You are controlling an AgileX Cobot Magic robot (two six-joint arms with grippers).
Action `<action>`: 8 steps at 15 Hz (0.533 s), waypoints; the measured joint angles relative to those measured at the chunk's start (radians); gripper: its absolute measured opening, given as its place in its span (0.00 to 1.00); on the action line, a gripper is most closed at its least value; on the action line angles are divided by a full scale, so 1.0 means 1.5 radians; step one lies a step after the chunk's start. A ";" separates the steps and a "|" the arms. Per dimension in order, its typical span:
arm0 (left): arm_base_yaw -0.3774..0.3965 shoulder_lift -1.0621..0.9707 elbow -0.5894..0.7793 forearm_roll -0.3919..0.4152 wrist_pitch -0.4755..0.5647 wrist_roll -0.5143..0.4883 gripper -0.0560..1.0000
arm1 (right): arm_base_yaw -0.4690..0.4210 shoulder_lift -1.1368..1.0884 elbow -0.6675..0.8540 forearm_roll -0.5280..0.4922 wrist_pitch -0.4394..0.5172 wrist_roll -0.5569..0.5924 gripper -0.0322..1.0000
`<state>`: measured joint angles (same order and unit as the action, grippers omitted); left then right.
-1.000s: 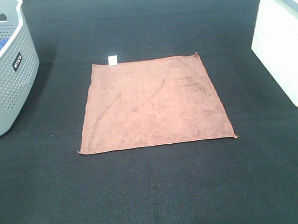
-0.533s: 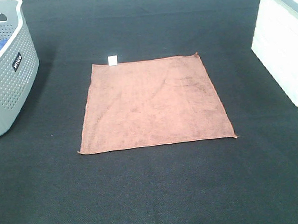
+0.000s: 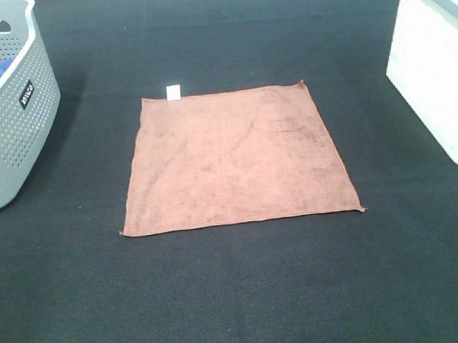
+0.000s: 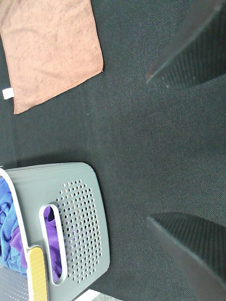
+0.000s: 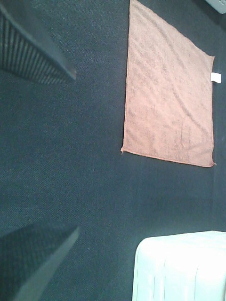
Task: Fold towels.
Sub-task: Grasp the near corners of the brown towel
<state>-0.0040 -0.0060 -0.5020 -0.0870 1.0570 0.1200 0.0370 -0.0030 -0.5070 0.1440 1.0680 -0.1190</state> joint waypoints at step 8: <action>0.000 0.084 0.004 -0.073 -0.222 0.001 0.72 | 0.000 0.149 -0.011 0.005 -0.176 0.000 0.76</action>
<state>-0.0040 0.1200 -0.4960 -0.1970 0.7240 0.1210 0.0370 0.2210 -0.5230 0.1520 0.8040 -0.1190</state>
